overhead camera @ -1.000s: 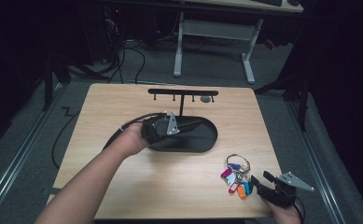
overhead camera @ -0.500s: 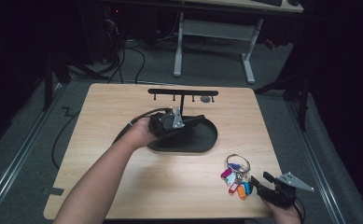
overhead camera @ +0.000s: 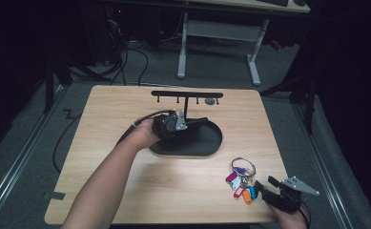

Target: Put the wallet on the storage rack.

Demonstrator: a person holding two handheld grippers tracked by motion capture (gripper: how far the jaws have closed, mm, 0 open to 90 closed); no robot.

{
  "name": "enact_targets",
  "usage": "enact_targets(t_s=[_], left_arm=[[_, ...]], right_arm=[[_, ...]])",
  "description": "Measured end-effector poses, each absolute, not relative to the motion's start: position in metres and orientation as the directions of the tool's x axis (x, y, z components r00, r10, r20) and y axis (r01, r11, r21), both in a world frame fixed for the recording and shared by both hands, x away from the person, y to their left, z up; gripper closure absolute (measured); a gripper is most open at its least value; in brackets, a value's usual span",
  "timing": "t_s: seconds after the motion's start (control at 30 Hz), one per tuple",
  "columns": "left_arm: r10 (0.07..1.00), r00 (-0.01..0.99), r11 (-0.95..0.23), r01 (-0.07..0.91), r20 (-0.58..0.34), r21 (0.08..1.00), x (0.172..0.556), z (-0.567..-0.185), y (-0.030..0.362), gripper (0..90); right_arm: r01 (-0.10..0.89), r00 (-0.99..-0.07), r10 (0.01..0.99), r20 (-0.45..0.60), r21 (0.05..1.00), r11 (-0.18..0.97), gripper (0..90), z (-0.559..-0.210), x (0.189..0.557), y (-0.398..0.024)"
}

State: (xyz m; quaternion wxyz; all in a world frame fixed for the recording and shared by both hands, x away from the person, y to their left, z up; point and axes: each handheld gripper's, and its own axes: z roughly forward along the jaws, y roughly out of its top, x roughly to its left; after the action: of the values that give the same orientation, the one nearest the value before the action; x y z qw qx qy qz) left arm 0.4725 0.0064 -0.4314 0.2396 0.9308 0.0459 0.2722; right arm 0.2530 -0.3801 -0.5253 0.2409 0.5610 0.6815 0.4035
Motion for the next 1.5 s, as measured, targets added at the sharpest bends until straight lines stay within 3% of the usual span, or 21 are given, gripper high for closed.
enact_targets(t_s=[0.63, 0.83, 1.03, 1.5], left_arm=[[0.071, 0.857, -0.943, -0.109, 0.511, 0.314, 0.453, -0.465, 0.002, 73.0], [0.091, 0.875, -0.944, -0.075, 0.475, 0.321, 0.453, -0.470, 0.000, 68.0], [0.101, 0.898, -0.945, -0.049, 0.429, 0.324, 0.454, -0.472, -0.001, 51.6], [0.224, 0.885, -0.890, 0.016, 0.407, 0.456, 0.443, -0.447, 0.017, 51.7]], right_arm=[[0.576, -0.265, 0.956, 0.122, 0.816, 0.055, 37.3, -0.526, 0.254, -0.375], [0.578, -0.266, 0.956, 0.121, 0.814, 0.057, 37.3, -0.526, 0.255, -0.375], [0.579, -0.267, 0.956, 0.123, 0.814, 0.057, 37.3, -0.526, 0.255, -0.375], [0.573, -0.269, 0.956, 0.119, 0.817, 0.060, 37.3, -0.525, 0.256, -0.375]])
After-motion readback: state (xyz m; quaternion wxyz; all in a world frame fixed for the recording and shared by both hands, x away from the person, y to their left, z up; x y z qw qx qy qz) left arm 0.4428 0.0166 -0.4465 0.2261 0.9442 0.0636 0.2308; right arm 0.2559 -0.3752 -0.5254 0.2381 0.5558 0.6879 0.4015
